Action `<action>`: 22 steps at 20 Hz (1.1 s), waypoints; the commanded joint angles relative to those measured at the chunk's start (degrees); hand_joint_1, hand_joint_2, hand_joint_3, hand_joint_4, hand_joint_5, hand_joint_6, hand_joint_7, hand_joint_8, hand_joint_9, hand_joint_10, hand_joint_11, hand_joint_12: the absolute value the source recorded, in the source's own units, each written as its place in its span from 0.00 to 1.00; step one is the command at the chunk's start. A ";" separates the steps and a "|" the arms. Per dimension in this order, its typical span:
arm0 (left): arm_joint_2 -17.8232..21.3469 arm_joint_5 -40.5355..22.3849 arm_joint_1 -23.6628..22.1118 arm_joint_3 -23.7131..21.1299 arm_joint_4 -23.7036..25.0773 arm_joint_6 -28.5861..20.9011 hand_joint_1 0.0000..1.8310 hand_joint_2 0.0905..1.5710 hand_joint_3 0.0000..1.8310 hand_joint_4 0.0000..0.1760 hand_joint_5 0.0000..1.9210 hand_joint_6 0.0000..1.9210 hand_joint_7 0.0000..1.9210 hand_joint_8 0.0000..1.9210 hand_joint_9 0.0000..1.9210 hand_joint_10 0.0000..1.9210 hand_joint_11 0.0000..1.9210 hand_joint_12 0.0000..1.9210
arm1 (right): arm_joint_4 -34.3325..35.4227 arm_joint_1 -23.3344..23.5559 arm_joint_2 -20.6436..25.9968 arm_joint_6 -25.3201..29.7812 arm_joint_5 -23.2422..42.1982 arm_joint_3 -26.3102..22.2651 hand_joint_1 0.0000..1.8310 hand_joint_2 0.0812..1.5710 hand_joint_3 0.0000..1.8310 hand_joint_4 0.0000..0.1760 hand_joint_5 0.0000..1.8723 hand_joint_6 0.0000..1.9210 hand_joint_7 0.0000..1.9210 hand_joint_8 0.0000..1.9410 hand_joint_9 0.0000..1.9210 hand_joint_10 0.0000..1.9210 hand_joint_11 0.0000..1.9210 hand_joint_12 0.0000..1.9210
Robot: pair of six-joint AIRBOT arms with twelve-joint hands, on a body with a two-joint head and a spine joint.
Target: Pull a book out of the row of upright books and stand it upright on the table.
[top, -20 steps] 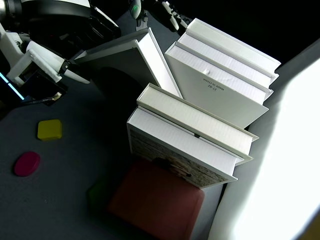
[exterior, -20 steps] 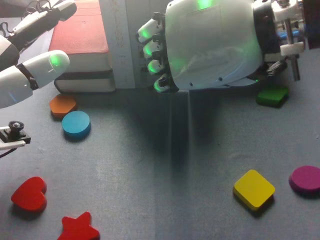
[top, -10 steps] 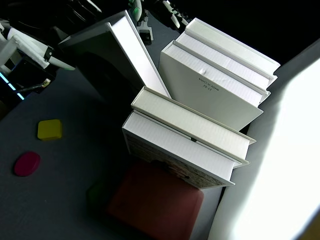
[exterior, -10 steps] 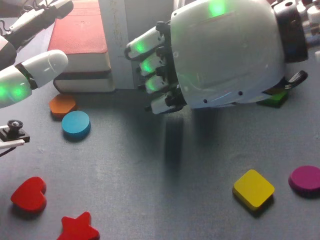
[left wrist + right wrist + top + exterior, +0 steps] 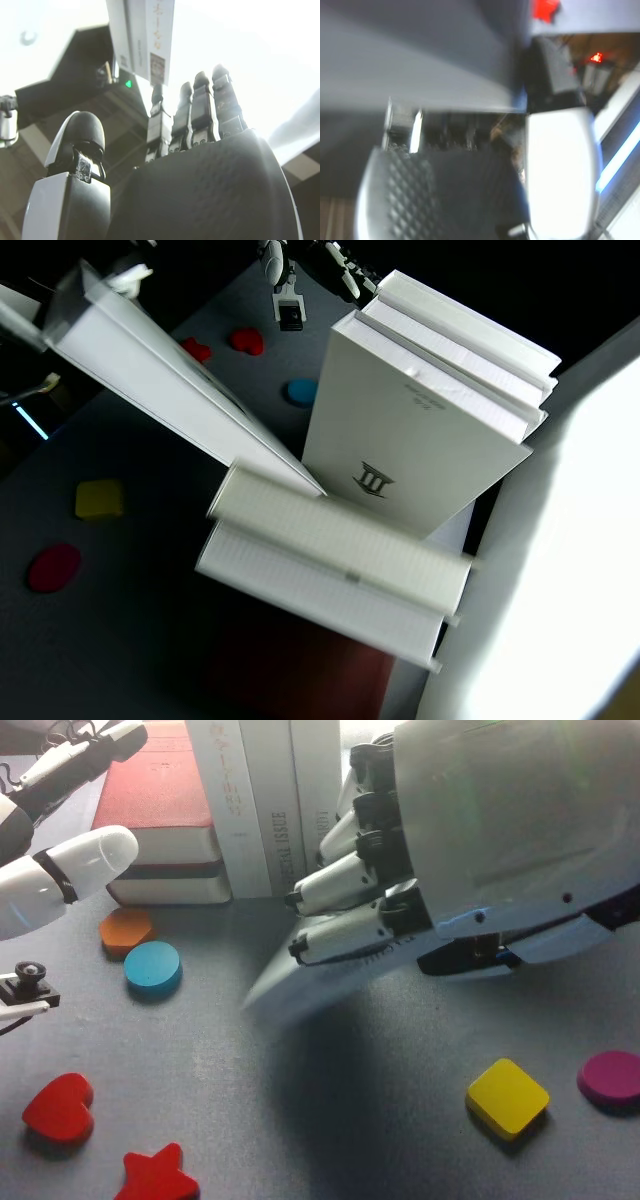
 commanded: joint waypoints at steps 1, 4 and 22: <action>-0.19 -7.46 -0.10 0.28 -1.40 -0.57 0.18 0.86 0.00 0.39 0.11 0.00 0.00 0.00 0.00 0.00 0.00 0.00 | 5.09 1.24 0.02 -0.61 0.49 -0.39 0.58 0.66 0.43 0.00 0.24 0.98 0.35 1.00 0.49 1.00 0.61 1.00; -0.19 -7.45 -0.10 0.30 -1.43 -0.57 0.19 0.86 0.00 0.35 0.11 0.00 0.00 0.00 0.00 0.00 0.00 0.00 | 5.81 1.51 0.45 -0.61 1.83 -0.61 0.58 0.66 0.44 0.00 0.24 0.98 0.35 1.00 0.49 1.00 0.61 1.00; -0.67 -7.49 -0.11 0.77 -1.81 -0.67 0.16 0.84 0.00 0.39 0.07 0.00 0.00 0.00 0.00 0.00 0.00 0.00 | 10.58 -0.33 -2.11 14.92 -1.10 10.90 0.58 0.65 0.44 0.00 0.24 0.98 0.35 1.00 0.49 1.00 0.61 1.00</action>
